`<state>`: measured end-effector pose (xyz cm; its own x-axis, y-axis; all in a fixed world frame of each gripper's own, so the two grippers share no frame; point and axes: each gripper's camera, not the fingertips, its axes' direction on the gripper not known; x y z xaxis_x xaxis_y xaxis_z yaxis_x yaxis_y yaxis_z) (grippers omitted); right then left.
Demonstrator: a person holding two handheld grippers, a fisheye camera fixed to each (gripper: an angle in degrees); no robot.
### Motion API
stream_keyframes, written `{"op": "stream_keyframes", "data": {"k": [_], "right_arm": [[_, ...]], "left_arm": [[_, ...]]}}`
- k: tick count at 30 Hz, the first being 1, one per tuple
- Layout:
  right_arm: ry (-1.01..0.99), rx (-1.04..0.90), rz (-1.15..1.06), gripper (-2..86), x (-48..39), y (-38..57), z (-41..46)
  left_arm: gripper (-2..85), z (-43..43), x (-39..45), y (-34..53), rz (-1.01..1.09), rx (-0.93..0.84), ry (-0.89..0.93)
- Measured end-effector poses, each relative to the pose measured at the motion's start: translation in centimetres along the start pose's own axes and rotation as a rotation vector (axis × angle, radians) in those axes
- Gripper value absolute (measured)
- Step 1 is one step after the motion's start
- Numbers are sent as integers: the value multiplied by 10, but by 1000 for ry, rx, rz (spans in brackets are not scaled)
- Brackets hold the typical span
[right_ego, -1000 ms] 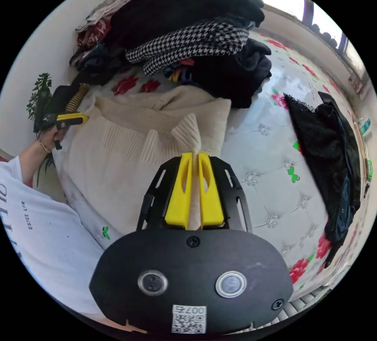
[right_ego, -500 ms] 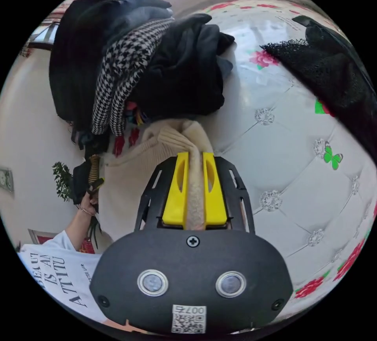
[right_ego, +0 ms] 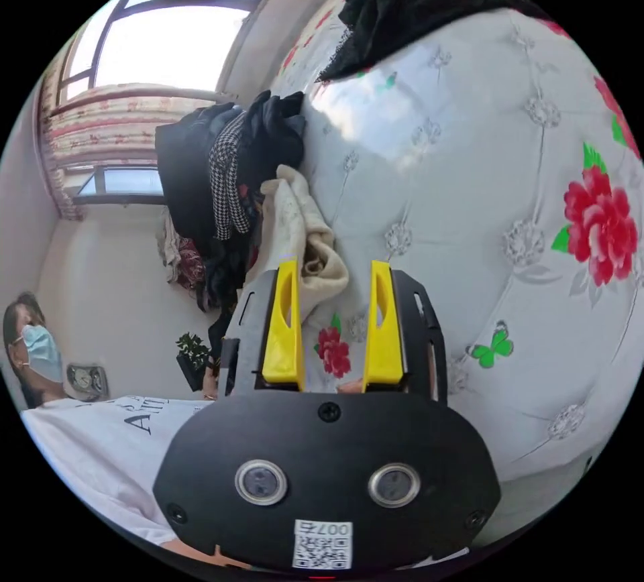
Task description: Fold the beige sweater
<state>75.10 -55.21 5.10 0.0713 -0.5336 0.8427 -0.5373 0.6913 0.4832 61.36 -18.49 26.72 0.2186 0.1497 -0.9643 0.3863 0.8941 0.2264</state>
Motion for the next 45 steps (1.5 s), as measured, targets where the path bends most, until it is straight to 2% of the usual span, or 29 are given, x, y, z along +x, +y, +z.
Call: {"op": "stream_keyframes", "data": {"k": [2,4,6,9,12,14,15,18,19,20,23,26,28,31,32,34,35,38,40,43,45], "right_arm": [[-32,-16,24,124,10,8,1],[-107,-33,63,128,19,11,9],[-138,-37,91,129,26,11,16],[-192,-38,151,132,36,13,22],[-196,-63,116,133,20,22,17],[-169,-62,60,130,5,31,9],[-133,-66,49,126,1,37,8],[-108,-111,123,112,9,46,25],[-131,-125,173,106,11,50,31],[-145,-108,178,102,6,52,31],[-218,-52,-52,92,-74,66,22],[-302,-147,-391,86,-203,96,34],[-265,-306,-733,82,-314,150,69],[-240,-562,-1041,78,-404,245,145],[-238,-614,-1082,78,-414,264,163],[-219,-826,-1151,80,-432,339,244],[-202,-868,-1151,80,-431,356,265],[-47,-1059,-1122,83,-396,426,375],[36,-1268,-1049,84,-353,456,444],[-71,-1285,-865,89,-346,434,460],[-117,-1302,-855,94,-357,428,453]], "left_arm": [[63,20,32,6,94,-37,59],[74,64,66,14,182,-145,112],[77,105,81,25,238,-242,29],[80,104,94,25,264,-252,-26],[66,63,116,26,352,-91,21],[61,56,130,31,400,-47,11],[60,66,135,35,423,-72,29],[60,139,133,54,441,-317,18],[59,136,131,60,458,-237,36],[58,137,131,61,468,-239,35],[54,136,129,62,495,-275,21],[50,124,120,68,472,-239,22],[49,112,110,76,465,-192,36],[51,101,88,87,480,-186,60],[53,99,82,90,478,-195,68],[60,93,53,109,437,-239,149],[59,90,43,115,413,-237,184],[52,65,-15,148,180,-239,246],[51,29,-62,175,16,-160,234],[60,1,-117,205,-181,-129,254],[74,-10,-149,218,-297,-93,271]]}}
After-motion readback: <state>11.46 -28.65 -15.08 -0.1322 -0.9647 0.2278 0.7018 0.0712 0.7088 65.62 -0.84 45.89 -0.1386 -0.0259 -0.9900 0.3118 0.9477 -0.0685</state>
